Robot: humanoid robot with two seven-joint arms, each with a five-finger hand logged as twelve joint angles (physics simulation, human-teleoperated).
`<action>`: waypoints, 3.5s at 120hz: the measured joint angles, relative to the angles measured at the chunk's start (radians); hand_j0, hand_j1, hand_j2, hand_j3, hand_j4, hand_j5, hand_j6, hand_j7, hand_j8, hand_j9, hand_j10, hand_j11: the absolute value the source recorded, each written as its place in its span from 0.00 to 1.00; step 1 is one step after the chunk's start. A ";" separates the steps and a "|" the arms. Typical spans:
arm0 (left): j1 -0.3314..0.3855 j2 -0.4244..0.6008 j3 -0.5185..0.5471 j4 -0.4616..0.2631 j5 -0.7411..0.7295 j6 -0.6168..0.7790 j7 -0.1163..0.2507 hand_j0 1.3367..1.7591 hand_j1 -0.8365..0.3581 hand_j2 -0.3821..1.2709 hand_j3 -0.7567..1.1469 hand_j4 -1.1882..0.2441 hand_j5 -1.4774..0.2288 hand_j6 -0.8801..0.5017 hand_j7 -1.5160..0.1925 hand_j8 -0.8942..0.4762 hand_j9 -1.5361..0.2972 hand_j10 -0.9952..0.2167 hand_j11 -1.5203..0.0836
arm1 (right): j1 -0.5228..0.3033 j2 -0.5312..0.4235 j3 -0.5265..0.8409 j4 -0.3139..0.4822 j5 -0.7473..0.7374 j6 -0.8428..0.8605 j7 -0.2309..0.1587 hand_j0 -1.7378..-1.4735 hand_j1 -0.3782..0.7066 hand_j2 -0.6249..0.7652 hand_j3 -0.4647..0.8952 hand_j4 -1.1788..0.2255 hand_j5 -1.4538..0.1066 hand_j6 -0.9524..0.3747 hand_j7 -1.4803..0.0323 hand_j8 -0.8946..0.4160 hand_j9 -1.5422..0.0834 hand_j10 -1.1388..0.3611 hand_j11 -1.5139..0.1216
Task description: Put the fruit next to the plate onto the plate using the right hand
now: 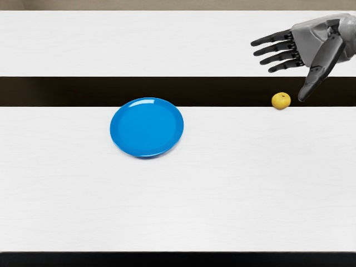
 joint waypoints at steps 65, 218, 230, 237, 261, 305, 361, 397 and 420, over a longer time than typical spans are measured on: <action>0.000 0.000 0.000 0.000 0.000 0.000 0.000 0.76 0.99 0.23 0.40 0.83 0.86 0.63 0.88 0.65 0.84 0.82 0.94 | 0.041 0.630 -0.531 -0.464 -0.452 -0.544 -0.001 0.30 0.05 0.45 0.34 0.82 0.91 0.70 0.96 0.66 0.93 0.74 0.91; 0.000 0.000 0.000 0.000 0.000 0.000 0.000 0.76 0.99 0.23 0.40 0.83 0.86 0.63 0.88 0.65 0.84 0.82 0.94 | -0.259 0.846 -0.429 -0.836 -0.672 -0.747 0.127 0.30 0.05 0.45 0.34 0.82 0.91 0.70 0.96 0.67 0.93 0.74 0.91; 0.000 0.000 0.000 0.000 0.000 0.000 0.000 0.76 0.99 0.23 0.40 0.83 0.86 0.63 0.88 0.65 0.84 0.82 0.94 | -0.285 0.858 -0.429 -0.848 -0.676 -0.819 0.131 0.30 0.05 0.45 0.34 0.82 0.92 0.70 0.96 0.67 0.93 0.75 0.91; 0.000 0.000 0.000 0.000 0.000 0.000 0.000 0.76 0.99 0.23 0.40 0.83 0.86 0.63 0.88 0.65 0.84 0.82 0.94 | -0.313 0.886 -0.434 -0.850 -0.680 -0.905 0.132 0.30 0.05 0.45 0.34 0.82 0.92 0.70 0.96 0.67 0.93 0.75 0.91; -0.001 0.000 0.000 0.000 0.000 0.000 0.000 0.76 0.99 0.23 0.40 0.83 0.86 0.63 0.88 0.65 0.84 0.82 0.94 | -0.330 0.882 -0.443 -0.851 -0.690 -0.844 0.142 0.30 0.05 0.45 0.34 0.82 0.92 0.70 0.96 0.67 0.93 0.75 0.91; -0.001 0.000 0.000 0.000 0.000 0.000 0.000 0.76 0.99 0.23 0.40 0.83 0.86 0.63 0.88 0.65 0.84 0.82 0.94 | -0.313 0.854 -0.422 -0.826 -0.679 -0.777 0.095 0.30 0.10 0.44 0.34 0.79 0.87 0.66 0.92 0.63 0.89 0.71 0.87; -0.001 0.000 0.000 0.000 0.000 0.000 0.000 0.76 0.99 0.23 0.40 0.83 0.86 0.63 0.88 0.65 0.84 0.82 0.94 | -0.370 0.866 -0.371 -0.900 -0.679 -0.750 0.132 0.30 0.25 0.42 0.34 0.70 0.77 0.56 0.81 0.53 0.79 0.62 0.77; 0.000 0.000 0.000 0.000 0.000 0.000 0.000 0.76 0.99 0.23 0.40 0.83 0.86 0.63 0.88 0.65 0.84 0.82 0.94 | -0.378 0.867 -0.345 -0.902 -0.679 -0.749 0.152 0.30 0.34 0.41 0.34 0.64 0.70 0.50 0.74 0.47 0.73 0.57 0.70; 0.000 0.000 0.000 0.000 0.000 0.000 0.000 0.76 0.99 0.23 0.40 0.83 0.86 0.63 0.88 0.65 0.84 0.82 0.94 | -0.388 0.866 -0.346 -0.903 -0.680 -0.749 0.154 0.30 0.42 0.40 0.34 0.58 0.63 0.45 0.67 0.41 0.66 0.52 0.64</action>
